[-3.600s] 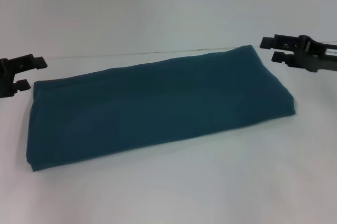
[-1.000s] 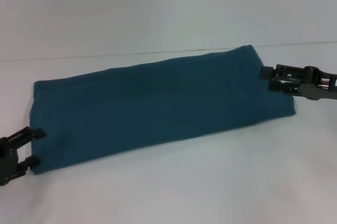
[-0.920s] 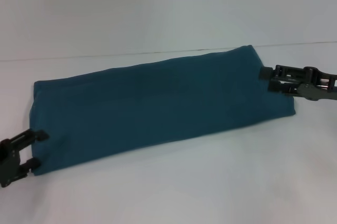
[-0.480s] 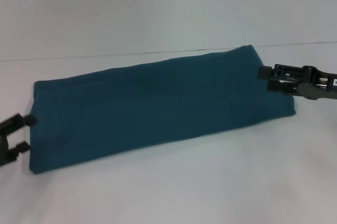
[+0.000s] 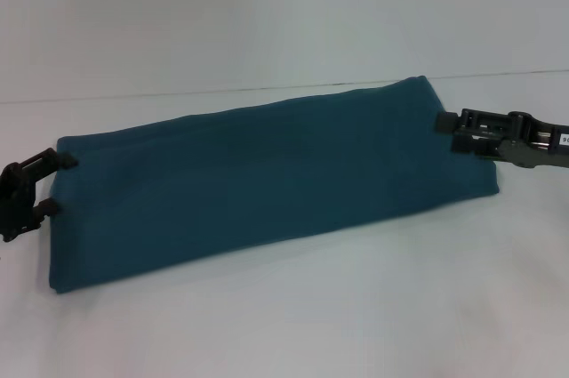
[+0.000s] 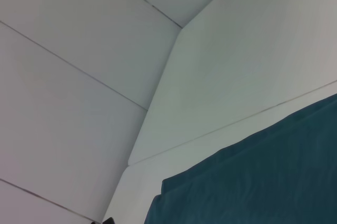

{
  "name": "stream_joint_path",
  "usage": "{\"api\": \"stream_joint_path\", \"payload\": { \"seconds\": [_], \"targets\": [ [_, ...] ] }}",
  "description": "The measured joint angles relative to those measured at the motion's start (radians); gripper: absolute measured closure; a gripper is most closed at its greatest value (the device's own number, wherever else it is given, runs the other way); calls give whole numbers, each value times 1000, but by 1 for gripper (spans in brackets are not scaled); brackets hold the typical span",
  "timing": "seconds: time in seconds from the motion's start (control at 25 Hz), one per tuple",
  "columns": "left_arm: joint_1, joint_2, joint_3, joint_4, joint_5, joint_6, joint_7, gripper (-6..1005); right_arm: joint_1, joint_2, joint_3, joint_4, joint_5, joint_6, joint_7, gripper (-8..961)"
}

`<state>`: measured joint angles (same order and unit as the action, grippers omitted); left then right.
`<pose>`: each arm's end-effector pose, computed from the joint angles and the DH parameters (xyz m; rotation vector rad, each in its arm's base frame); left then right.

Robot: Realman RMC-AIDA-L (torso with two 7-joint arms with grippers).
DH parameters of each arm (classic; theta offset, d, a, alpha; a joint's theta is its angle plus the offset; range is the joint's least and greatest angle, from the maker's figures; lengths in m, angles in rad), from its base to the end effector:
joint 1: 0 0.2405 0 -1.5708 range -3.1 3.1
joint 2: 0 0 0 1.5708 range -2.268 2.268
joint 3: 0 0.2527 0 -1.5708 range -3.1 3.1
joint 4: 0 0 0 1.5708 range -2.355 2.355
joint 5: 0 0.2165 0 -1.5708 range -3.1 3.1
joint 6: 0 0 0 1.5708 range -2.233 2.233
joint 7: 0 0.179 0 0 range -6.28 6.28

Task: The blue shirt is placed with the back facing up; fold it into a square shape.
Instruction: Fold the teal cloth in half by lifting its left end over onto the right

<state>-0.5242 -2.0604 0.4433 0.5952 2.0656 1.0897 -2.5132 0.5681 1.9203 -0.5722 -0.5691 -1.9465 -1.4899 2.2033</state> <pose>-0.3433 0.3964 0.0164 -1.4577 -2.0415 -0.9532 0.2778 0.3874 0.0456 -2.1820 1.6879 0.9321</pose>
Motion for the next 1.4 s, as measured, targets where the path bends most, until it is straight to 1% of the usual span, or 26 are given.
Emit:
{"api": "stream_joint_path", "payload": {
  "seconds": [0.24, 0.44, 0.76, 0.88, 1.16, 1.4],
  "targets": [
    [-5, -5, 39, -9, 7, -63, -2, 111, 1, 1, 0, 0, 0, 2, 0, 69],
    [-5, -5, 52, -31, 7, -73, 1, 111, 0, 1, 0, 0, 0, 3, 4, 69],
    [-11, -5, 96, -51, 7, -107, 2, 111, -8, 3, -1, 0, 0, 2, 4, 71],
    [-11, -6, 100, -51, 7, -109, 2, 111, -10, 3, -2, 0, 0, 1, 4, 71],
    [1, -3, 89, 15, -3, -68, -10, 110, -11, 3, -2, 0, 0, -5, 0, 71],
    [-19, -1, 94, 3, 1, -104, -8, 110, -13, 5, -2, 0, 0, -7, -1, 71]
  ]
}}
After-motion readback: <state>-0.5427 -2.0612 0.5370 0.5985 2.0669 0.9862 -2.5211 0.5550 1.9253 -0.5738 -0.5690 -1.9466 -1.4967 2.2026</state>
